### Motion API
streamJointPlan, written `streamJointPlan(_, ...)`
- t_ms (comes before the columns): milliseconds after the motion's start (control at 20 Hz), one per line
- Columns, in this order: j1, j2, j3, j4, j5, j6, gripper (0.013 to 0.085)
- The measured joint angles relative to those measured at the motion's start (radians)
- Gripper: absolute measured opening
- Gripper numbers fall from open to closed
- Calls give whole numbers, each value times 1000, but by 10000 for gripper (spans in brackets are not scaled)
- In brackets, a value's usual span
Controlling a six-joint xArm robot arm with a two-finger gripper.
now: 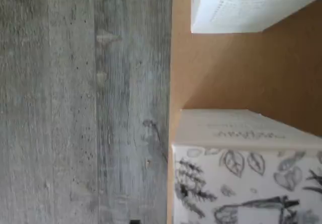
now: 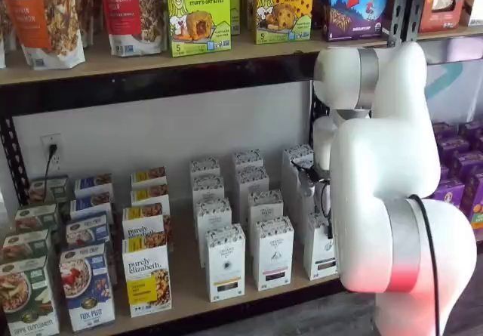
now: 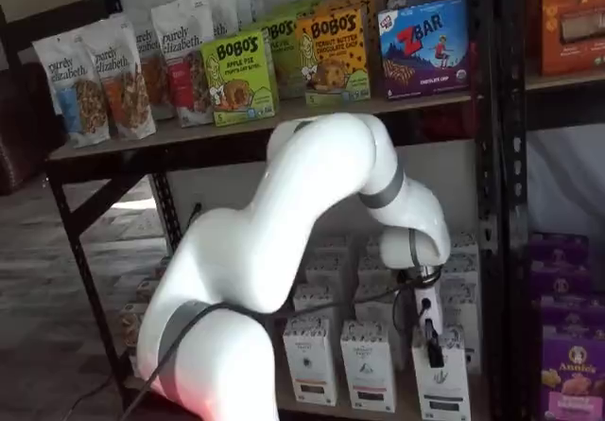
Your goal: Pick up the white box with a green strip in the middle, on the bottom shelf, the sixth box from the left
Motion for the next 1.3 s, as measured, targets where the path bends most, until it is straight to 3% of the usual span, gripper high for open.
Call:
streamJointPlan(350,0,11,-7,-6,-6,6,850)
streamJointPlan(550,-2,8,4,5,-22,-6,770)
streamJointPlan(650,-3,5,11,14,-30,-13,690)
streamJointPlan(1000,-6,-7,41,29,-73,-29,690)
streamJointPlan(1300,-4,-24,67,49,-79,-44,570)
